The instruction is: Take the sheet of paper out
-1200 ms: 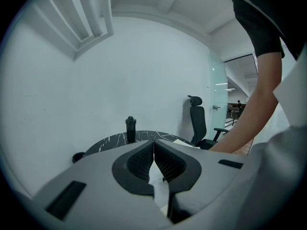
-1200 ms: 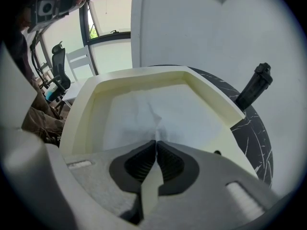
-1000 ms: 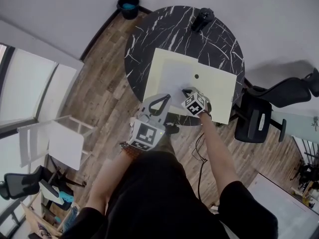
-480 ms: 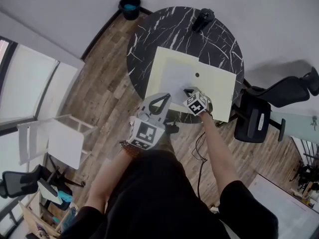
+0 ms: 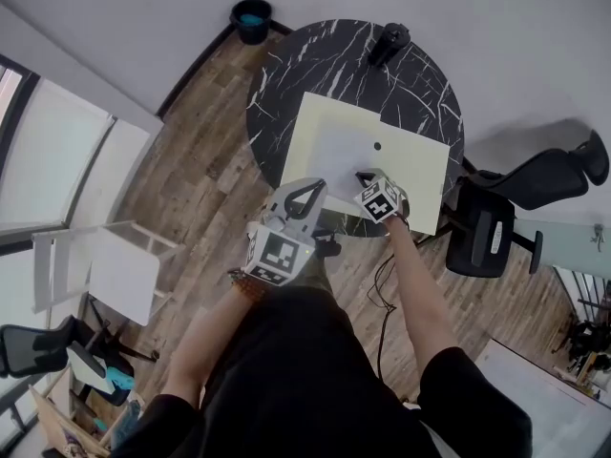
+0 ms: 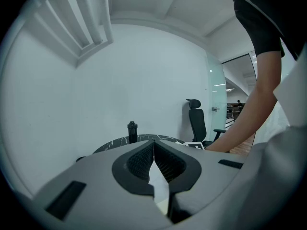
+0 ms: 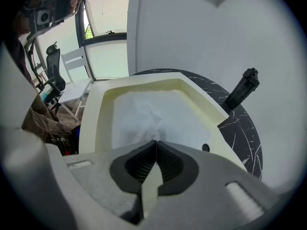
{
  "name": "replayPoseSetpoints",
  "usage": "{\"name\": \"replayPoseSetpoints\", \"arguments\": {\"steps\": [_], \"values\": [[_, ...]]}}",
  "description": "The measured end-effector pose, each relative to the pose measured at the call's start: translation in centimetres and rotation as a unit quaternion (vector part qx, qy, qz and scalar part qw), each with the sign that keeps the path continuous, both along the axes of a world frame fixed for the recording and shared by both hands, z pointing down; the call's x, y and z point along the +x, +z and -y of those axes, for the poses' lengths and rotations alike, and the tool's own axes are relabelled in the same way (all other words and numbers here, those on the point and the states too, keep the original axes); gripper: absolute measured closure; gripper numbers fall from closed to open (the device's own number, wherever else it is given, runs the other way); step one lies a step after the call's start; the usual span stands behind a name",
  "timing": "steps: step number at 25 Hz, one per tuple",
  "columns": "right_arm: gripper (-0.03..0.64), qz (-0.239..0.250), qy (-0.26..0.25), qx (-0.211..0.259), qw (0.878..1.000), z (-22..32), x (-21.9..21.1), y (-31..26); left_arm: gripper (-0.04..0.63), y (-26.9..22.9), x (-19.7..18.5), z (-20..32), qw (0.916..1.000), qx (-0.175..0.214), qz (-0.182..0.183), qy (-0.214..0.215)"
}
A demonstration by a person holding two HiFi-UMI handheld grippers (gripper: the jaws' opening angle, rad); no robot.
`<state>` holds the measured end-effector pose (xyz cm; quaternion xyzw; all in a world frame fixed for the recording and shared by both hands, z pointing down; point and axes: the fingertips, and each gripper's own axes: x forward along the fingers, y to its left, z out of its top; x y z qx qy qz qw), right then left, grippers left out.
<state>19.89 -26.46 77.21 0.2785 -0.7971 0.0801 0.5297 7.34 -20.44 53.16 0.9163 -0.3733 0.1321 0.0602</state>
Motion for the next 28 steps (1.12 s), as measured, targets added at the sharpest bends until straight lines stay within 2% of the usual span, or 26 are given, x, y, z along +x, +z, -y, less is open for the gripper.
{"name": "replayPoseSetpoints", "arguments": {"steps": [6,12,17,28], "values": [[0.617,0.0,0.005,0.011,1.0,-0.1,-0.1,-1.1,0.593,-1.6,-0.3,-0.1,0.9998,0.021,-0.002,0.002],[0.617,-0.006,0.004,0.017,1.0,-0.6,0.0,-1.8,0.593,-1.7,-0.5,-1.0,0.9997,0.022,-0.005,0.001],[0.617,-0.01,0.009,0.019,1.0,-1.0,0.5,-2.2,0.593,-3.3,-0.7,-1.1,0.9989,0.044,0.001,0.012],[0.617,-0.012,0.024,0.034,0.999,-1.9,0.6,-3.4,0.593,-4.2,-0.8,-2.6,0.9984,0.055,-0.001,0.014]]}}
